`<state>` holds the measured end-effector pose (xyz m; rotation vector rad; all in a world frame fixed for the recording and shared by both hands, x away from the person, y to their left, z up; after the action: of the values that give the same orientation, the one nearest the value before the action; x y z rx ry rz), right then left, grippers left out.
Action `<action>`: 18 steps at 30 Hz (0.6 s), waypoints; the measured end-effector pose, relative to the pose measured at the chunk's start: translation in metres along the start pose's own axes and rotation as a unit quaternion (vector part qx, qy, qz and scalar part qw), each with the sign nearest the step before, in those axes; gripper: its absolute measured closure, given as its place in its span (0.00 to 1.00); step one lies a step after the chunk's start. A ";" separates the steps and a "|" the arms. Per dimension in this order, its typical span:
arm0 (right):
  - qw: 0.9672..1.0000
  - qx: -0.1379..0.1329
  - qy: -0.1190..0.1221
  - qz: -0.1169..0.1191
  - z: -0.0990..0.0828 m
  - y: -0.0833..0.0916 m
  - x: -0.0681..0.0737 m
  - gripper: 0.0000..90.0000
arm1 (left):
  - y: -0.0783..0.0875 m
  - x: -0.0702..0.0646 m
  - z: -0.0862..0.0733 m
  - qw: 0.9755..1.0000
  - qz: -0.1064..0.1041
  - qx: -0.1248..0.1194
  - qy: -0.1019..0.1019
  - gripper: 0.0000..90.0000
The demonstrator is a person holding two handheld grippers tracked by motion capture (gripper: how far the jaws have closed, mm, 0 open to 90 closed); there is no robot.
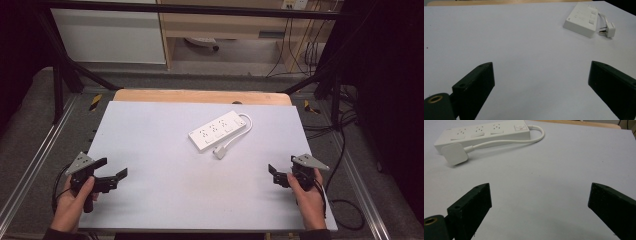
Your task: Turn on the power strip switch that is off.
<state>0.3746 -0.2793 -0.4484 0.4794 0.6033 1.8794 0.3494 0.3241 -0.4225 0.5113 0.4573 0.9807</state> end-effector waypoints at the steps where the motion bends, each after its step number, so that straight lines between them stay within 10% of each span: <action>1: 1.000 0.006 0.002 0.000 -0.001 0.000 0.000 0.06 | 0.000 0.000 0.000 1.000 -0.001 0.000 -0.001 0.07; 18: 1.000 0.011 0.012 -0.001 0.002 0.000 0.006 0.05 | -0.001 -0.002 0.000 1.000 0.000 0.002 -0.006 0.07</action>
<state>0.3737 -0.2731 -0.4464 0.4705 0.6407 1.8812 0.3492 0.3220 -0.4227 0.5207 0.4492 0.9773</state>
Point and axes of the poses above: each handheld gripper's, and its own axes: y roughly backward along the jaws, z roughly out of its top, x roughly to its left, the point moved 1 cm from there along -y, roughly forward along the jaws, and after that the axes turned 9 degrees about x, right-handed, at the moved point
